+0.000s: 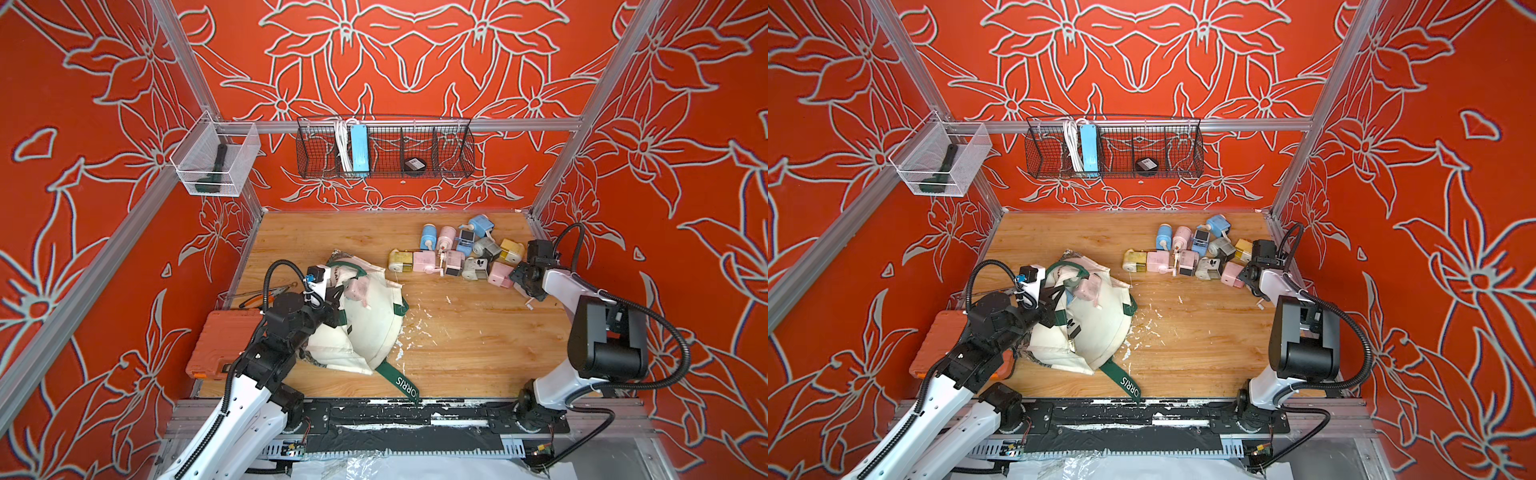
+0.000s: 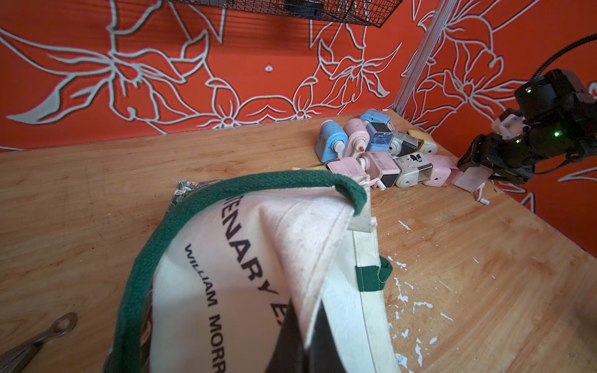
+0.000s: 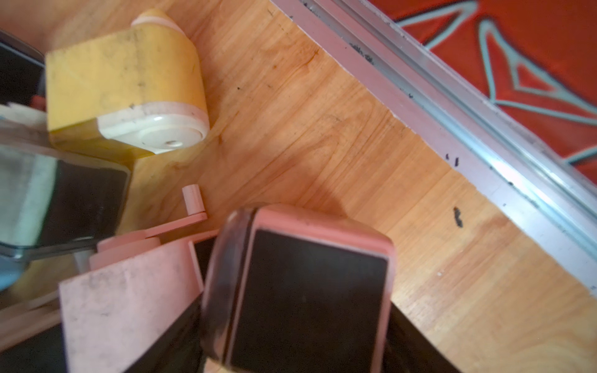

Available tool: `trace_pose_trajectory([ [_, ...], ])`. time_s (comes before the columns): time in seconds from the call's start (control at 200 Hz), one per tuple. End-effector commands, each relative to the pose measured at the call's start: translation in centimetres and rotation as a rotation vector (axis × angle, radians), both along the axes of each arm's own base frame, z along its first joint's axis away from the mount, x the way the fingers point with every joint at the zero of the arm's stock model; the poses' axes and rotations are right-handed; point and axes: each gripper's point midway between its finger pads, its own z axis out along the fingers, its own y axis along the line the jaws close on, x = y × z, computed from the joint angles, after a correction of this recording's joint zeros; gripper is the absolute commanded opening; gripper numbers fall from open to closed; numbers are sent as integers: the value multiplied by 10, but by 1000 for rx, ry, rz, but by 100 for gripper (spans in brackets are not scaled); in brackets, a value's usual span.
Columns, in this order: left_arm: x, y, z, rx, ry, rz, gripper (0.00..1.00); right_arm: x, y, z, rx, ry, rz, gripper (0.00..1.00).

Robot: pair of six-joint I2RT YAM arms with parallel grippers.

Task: Take out the pencil sharpeners from the tote bags
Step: Place the pencil sharpener at the center of the board.

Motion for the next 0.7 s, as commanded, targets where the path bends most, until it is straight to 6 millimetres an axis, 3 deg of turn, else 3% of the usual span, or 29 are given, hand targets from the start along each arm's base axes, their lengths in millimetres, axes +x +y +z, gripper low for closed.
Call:
trace_pose_trajectory([
  [0.0, -4, -8, 12, -27, -38, -41, 0, 3, 5, 23, -10, -41, 11, 82],
  [0.2, -3, -7, 12, -25, -38, -39, 0, -4, 13, 52, -33, -91, 29, 83],
  [0.31, -3, -8, 11, -24, -36, -40, 0, 0, 48, 83, -27, -194, 132, 81],
  [0.4, -3, -7, 12, -24, -39, -35, 0, 5, 106, 112, 1, -322, 329, 79],
  [0.495, -3, -6, 12, -23, -40, -30, 0, 1, 176, 130, 93, -401, 573, 76],
  [0.606, -3, -5, 13, -22, -42, -28, 0, -19, 257, 139, 186, -439, 844, 74],
  [0.696, -3, -5, 13, -20, -43, -28, 0, -47, 322, 142, 294, -473, 1068, 72],
])
